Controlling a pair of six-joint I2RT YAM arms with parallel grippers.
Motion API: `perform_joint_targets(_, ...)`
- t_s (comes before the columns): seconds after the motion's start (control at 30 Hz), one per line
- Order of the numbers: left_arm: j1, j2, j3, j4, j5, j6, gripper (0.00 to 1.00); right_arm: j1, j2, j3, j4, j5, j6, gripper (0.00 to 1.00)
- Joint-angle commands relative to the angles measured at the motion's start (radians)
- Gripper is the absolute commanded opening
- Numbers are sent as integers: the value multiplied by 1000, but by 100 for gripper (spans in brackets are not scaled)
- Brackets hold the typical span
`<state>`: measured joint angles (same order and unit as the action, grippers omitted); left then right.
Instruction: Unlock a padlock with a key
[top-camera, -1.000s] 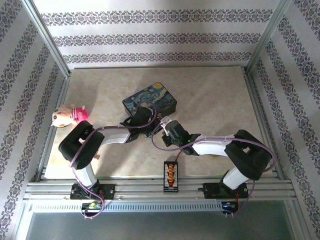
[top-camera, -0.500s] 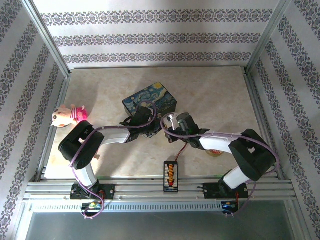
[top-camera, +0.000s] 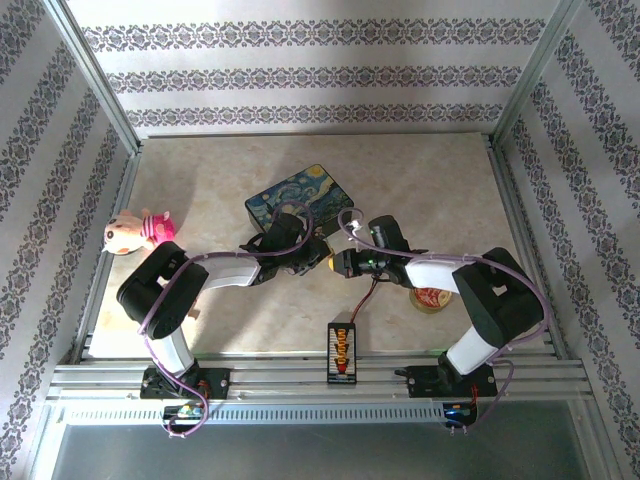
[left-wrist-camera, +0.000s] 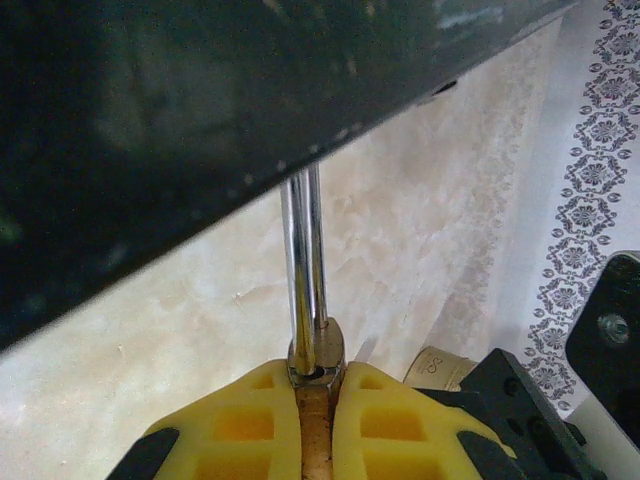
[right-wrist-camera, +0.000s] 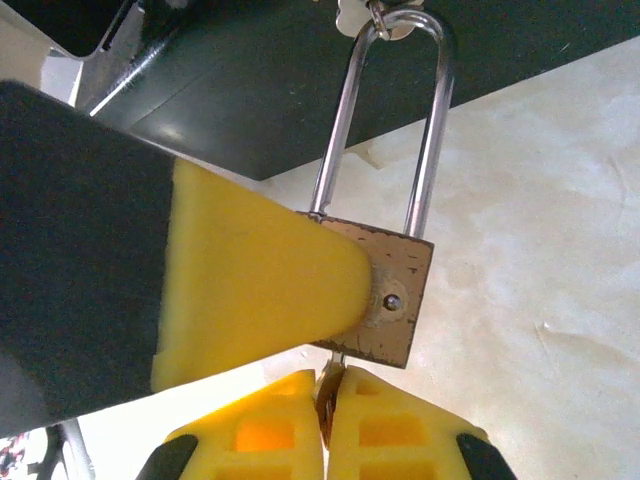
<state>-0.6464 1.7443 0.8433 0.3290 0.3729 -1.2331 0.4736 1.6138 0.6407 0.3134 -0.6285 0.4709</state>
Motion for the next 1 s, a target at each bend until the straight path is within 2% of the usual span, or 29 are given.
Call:
perform_joint_targets(0.0,4,-24,-42,-101,67,-6,0,-63,15,22,108,-3,83,0)
perform_joint_targets(0.3,11,-31,-52,-97,67,-11,0,-93,78,24,228,-95,207,1)
perform_joint_targets(0.53,14,-40,-46,-111,52,-17,0,-73,7,-11,156,-15,149,26)
perform_joint_targets(0.67,15,-40,-50,-111,47,-22,0,-64,-85,-43,74,65,100,32)
perform_joint_targets(0.83,19,-40,-55,-107,44,-29,0,-35,-201,-56,-60,196,28,33)
perform_joint_targets(0.97,20,-42,-57,-104,45,-31,0,55,-274,-32,-195,386,-78,31)
